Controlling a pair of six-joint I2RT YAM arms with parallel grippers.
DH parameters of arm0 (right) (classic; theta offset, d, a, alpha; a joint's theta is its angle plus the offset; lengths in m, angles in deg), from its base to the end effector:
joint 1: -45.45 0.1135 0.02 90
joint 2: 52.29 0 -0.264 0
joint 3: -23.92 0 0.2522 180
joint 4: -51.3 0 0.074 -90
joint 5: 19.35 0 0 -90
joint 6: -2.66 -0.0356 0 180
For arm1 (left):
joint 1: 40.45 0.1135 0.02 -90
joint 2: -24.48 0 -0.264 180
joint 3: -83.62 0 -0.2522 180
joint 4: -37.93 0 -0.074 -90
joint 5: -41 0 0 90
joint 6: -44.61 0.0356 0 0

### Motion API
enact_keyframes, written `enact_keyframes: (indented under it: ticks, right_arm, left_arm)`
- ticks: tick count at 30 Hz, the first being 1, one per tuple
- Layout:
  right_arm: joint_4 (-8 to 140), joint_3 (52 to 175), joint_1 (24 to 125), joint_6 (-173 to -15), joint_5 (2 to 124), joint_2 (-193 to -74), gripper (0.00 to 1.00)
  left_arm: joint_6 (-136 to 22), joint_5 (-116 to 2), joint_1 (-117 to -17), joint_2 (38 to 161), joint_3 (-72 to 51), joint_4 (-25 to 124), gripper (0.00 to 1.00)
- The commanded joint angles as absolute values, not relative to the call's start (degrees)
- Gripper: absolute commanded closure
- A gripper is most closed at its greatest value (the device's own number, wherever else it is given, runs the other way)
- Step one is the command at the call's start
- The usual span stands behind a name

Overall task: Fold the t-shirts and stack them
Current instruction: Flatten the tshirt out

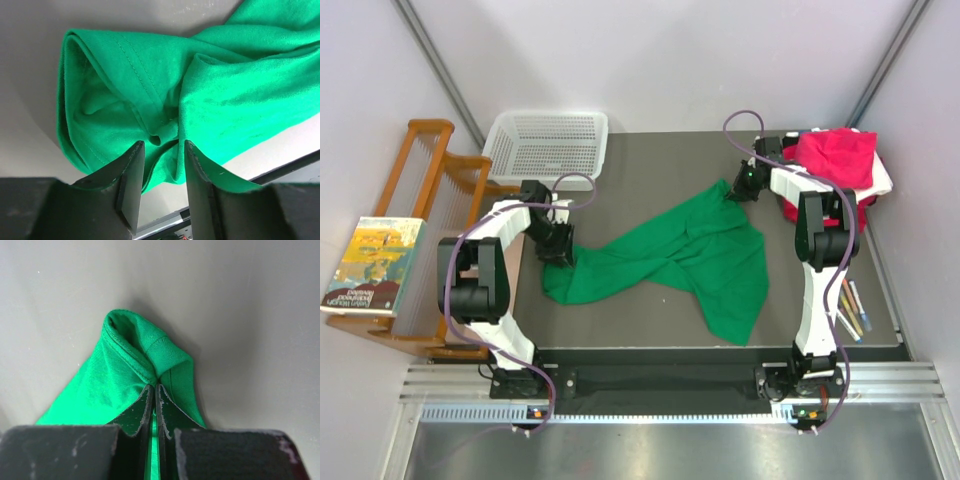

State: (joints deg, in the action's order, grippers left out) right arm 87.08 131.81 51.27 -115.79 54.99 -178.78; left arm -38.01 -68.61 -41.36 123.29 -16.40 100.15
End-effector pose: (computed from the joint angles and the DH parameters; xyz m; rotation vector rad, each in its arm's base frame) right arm 0.4756 0.0581 0.1573 0.3923 2.5386 0.5801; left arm 0.3156 -0.0170 0.1868 0.2511 2.9168 -0.4922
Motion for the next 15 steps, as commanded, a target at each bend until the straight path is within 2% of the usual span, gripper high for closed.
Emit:
enact_keyframes:
  ticks: [1, 15]
  right_arm:
    - [88.2, 130.5, 51.2, -114.6, 56.0, -176.0, 1.00]
    - [88.2, 130.7, 50.8, -114.9, 55.8, -176.1, 1.00]
  left_arm:
    - [-38.0, -67.9, -41.2, 123.5, -15.0, 98.8, 0.60]
    - [-38.4, -68.9, -41.2, 124.1, -14.9, 99.4, 0.77]
